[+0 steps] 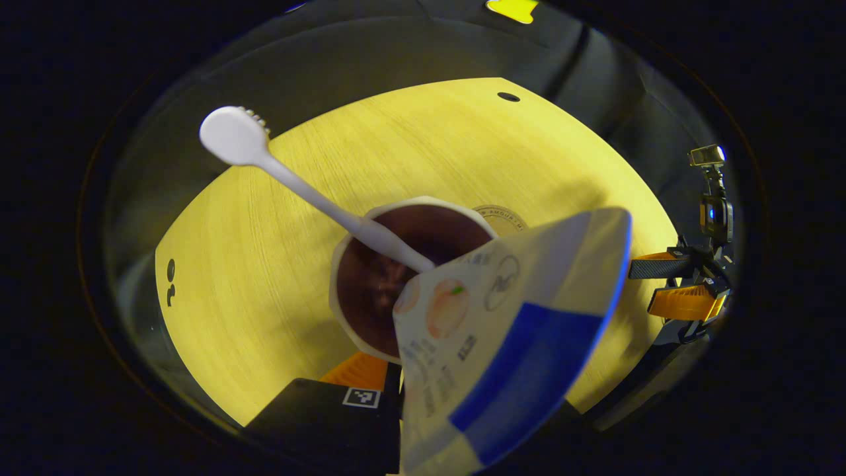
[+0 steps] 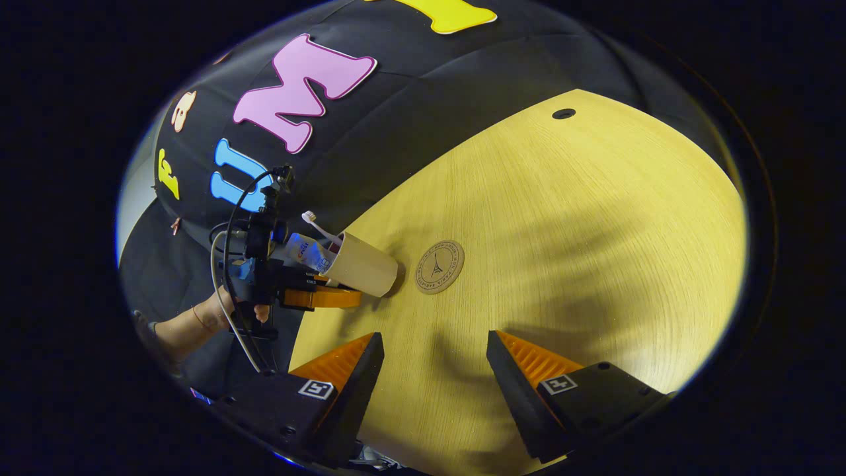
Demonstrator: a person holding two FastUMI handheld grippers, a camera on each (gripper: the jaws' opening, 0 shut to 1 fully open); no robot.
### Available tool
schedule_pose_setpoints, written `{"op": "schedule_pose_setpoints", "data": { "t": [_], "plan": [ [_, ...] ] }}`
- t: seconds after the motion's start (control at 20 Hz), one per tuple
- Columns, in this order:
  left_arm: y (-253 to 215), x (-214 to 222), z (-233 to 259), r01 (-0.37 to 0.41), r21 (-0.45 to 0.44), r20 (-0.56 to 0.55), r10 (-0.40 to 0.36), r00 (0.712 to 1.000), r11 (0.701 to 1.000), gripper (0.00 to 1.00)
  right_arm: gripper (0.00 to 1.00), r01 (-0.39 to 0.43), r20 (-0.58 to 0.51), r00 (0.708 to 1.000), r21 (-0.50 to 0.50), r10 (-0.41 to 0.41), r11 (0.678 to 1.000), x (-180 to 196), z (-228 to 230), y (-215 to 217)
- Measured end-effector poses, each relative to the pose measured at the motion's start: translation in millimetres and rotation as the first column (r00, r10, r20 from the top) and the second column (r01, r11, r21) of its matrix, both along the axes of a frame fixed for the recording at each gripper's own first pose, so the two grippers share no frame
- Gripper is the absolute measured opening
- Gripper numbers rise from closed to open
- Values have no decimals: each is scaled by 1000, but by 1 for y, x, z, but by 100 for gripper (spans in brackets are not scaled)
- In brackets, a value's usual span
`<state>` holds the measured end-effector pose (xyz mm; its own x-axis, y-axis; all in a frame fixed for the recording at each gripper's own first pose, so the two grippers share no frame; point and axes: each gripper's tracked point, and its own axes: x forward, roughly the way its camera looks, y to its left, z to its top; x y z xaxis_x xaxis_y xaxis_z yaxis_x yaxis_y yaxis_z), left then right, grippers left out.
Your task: Put the toothbrush and toothpaste on the desktop into the cup, then pick up the cup and place it on the coaster on the desktop.
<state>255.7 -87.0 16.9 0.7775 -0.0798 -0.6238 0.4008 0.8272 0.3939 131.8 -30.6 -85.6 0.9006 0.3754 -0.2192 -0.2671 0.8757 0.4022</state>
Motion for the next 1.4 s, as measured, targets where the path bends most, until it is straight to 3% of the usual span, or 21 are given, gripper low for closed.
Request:
{"op": "schedule_pose_setpoints", "data": {
  "t": [0.65,0.7,0.75,1.4],
  "plan": [
    [-81,16,-5,132,115,-18,-131,991,985,32,96,68,21,997,8,-68,998,-10,0,-33],
    [-84,17,-7,135,121,-22,-134,991,983,32,100,75,21,997,9,-75,997,-11,0,-36],
    [-86,17,-9,135,125,-25,-133,991,983,32,96,82,22,996,13,-83,997,-11,0,-40],
    [-87,21,-20,126,161,-46,-120,992,979,34,96,99,7,995,51,-100,994,-7,7,-49]
  ]
}}
